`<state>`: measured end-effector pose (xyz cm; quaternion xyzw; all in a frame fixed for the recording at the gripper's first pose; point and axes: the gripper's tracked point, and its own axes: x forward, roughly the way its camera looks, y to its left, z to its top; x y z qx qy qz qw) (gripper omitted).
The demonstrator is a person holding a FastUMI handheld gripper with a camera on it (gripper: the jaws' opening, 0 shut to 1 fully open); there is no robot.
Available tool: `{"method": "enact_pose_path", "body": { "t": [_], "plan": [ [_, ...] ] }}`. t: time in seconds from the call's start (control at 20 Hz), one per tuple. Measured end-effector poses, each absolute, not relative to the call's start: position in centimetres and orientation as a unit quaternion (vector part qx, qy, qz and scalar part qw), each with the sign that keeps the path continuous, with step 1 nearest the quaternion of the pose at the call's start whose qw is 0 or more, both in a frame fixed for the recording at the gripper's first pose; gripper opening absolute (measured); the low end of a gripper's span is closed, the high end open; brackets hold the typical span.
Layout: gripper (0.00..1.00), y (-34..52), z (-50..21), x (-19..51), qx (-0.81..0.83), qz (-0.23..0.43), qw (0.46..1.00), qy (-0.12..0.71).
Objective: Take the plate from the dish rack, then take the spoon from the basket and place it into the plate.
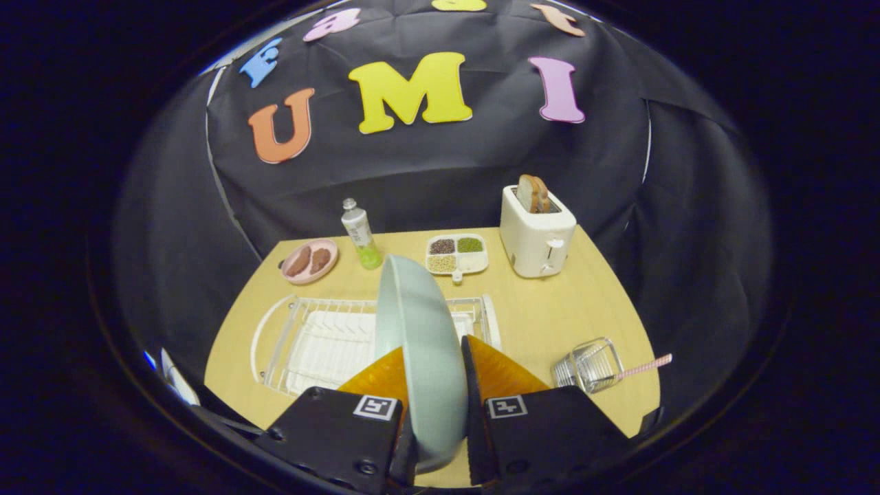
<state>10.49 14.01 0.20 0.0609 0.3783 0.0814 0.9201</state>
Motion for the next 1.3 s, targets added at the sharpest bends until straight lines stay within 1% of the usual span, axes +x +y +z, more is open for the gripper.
{"method": "enact_pose_path", "body": {
  "t": [0.1,0.2,0.45,0.75,1.0,1.15,1.25,1.3],
  "plan": [
    [0.34,12.5,-1.1,7.1,0.086,0.096,0.922,0.366],
    [0.34,11.0,-3.4,4.2,0.106,0.096,0.922,0.361],
    [0.34,8.9,-9.0,-1.2,0.158,0.113,0.907,0.373],
    [0.34,7.7,-16.4,-3.6,0.249,0.105,0.868,0.418],
    [0.35,7.4,-20.9,-3.9,0.319,0.095,0.833,0.441],
    [0.36,8.0,-20.8,-3.4,0.344,0.113,0.823,0.439],
    [0.42,7.7,-20.5,-2.8,0.33,0.114,0.836,0.424],
    [0.49,7.6,-20.4,-2.7,0.32,0.114,0.843,0.418]
  ]
}}
